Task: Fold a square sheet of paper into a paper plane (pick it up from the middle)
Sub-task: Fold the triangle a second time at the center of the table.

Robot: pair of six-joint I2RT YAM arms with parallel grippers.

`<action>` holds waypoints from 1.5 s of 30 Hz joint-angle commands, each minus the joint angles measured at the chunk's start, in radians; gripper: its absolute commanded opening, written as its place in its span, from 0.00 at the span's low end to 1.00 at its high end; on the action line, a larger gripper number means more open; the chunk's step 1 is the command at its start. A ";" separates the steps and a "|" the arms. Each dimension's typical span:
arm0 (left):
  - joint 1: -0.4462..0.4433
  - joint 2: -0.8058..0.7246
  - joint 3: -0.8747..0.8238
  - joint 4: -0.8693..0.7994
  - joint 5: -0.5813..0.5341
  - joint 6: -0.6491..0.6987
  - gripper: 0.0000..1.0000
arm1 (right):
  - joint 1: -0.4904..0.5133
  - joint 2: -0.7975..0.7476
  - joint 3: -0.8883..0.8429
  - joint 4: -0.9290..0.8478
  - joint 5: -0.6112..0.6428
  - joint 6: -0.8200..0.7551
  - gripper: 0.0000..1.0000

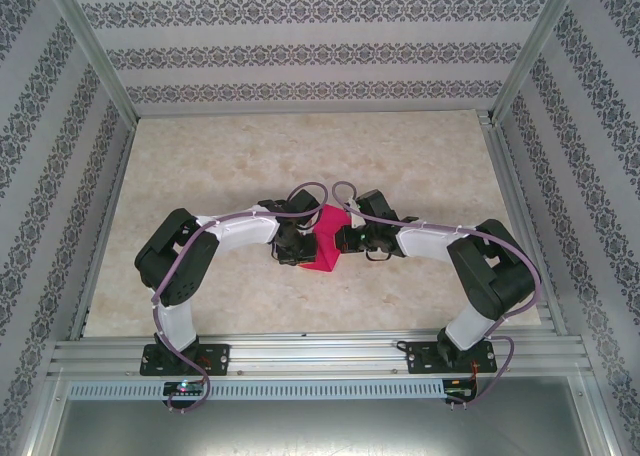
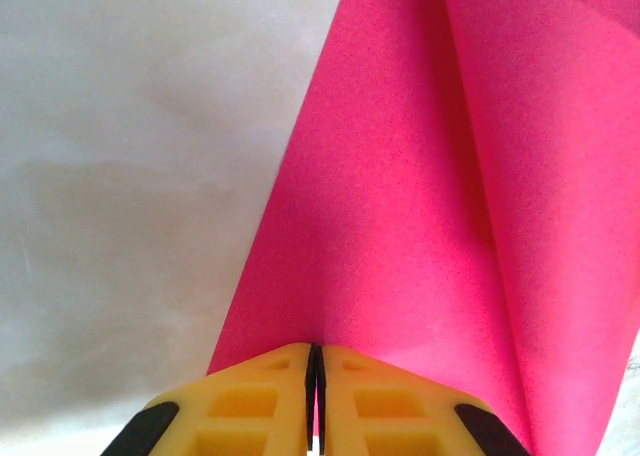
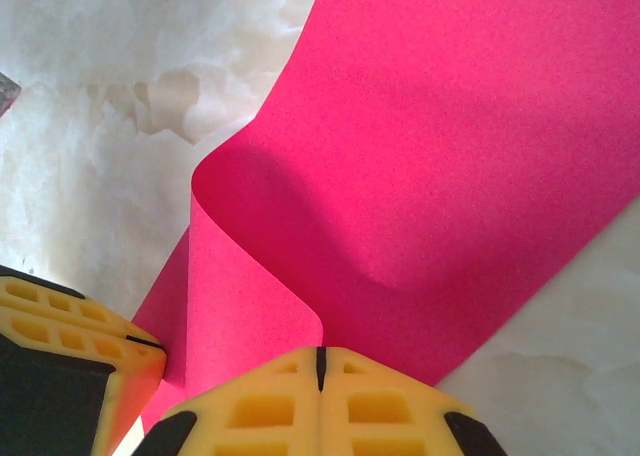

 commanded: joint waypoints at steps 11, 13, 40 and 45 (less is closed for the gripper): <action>-0.008 0.011 0.019 -0.041 -0.001 0.020 0.14 | -0.002 0.037 0.015 -0.008 0.004 -0.011 0.01; -0.008 0.010 0.020 -0.040 -0.001 0.019 0.14 | -0.002 0.044 0.021 -0.010 0.008 -0.014 0.01; -0.008 0.007 0.028 -0.030 0.007 0.017 0.15 | 0.002 0.069 0.023 -0.029 0.011 -0.011 0.03; -0.008 0.006 0.027 -0.031 0.006 0.018 0.15 | 0.003 0.033 0.018 -0.016 -0.017 0.004 0.03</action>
